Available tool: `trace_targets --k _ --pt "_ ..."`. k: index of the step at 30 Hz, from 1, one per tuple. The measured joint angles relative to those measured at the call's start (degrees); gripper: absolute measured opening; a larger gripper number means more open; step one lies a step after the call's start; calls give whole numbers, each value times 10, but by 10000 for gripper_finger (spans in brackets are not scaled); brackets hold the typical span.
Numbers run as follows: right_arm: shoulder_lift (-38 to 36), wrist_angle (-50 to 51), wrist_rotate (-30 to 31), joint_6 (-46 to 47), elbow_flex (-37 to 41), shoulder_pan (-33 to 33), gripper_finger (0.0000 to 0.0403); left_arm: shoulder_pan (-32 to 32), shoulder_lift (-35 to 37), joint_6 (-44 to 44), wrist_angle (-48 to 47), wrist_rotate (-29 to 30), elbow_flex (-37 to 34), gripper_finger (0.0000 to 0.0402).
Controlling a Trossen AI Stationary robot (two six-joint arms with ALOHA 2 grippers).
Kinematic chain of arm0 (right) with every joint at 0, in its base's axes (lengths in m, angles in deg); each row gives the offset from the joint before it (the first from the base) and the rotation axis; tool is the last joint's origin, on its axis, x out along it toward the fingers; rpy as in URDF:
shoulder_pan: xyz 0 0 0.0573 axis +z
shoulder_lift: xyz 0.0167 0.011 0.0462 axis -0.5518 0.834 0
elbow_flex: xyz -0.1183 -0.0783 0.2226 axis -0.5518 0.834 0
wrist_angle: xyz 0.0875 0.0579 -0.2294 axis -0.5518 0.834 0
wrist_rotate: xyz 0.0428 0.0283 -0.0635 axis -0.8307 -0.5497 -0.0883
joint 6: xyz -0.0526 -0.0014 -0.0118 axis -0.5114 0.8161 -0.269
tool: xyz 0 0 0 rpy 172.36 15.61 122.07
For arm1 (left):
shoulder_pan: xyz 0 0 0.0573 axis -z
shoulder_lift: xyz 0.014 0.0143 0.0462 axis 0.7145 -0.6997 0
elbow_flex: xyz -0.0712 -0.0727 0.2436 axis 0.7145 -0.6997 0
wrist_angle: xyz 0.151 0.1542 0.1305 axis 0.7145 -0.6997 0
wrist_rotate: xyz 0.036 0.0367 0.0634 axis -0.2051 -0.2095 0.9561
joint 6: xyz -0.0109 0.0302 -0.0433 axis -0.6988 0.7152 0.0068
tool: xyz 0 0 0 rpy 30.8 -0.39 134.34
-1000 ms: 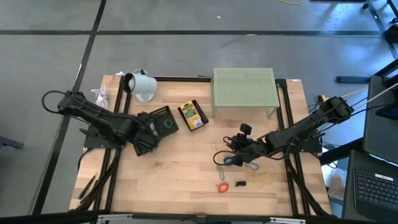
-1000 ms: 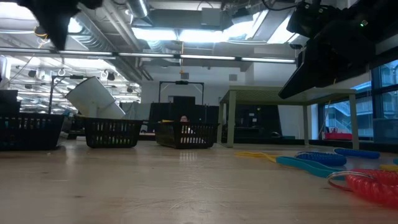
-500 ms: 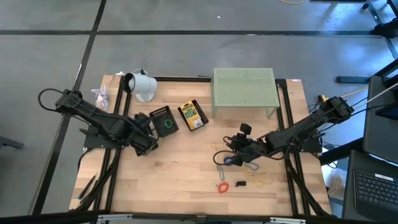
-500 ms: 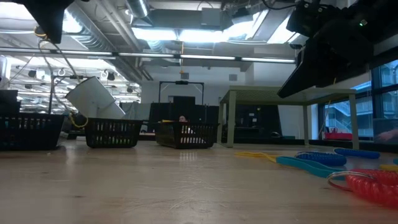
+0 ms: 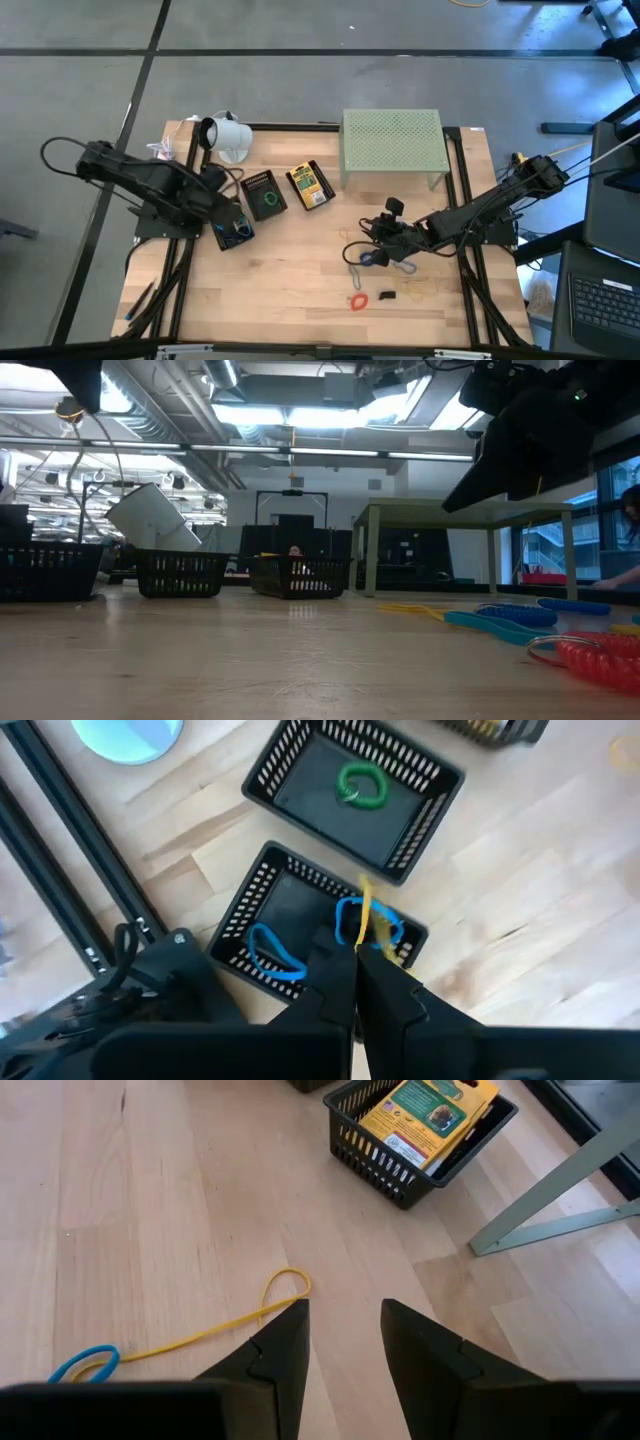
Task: Pick & Place Office Desk Supplies
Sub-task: Put the yellow rubber band into the left black basket
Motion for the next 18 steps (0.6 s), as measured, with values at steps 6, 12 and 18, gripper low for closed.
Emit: trace_targets --k 6,12,18 --pt "0 0 0 -2 0 0 131 1 30 -27 0 7 0 3" --pt "0 1 0 -2 0 0 131 1 29 -21 0 7 -13 3" --pt "0 2 0 -2 0 0 131 1 30 -17 0 -8 -69 3"
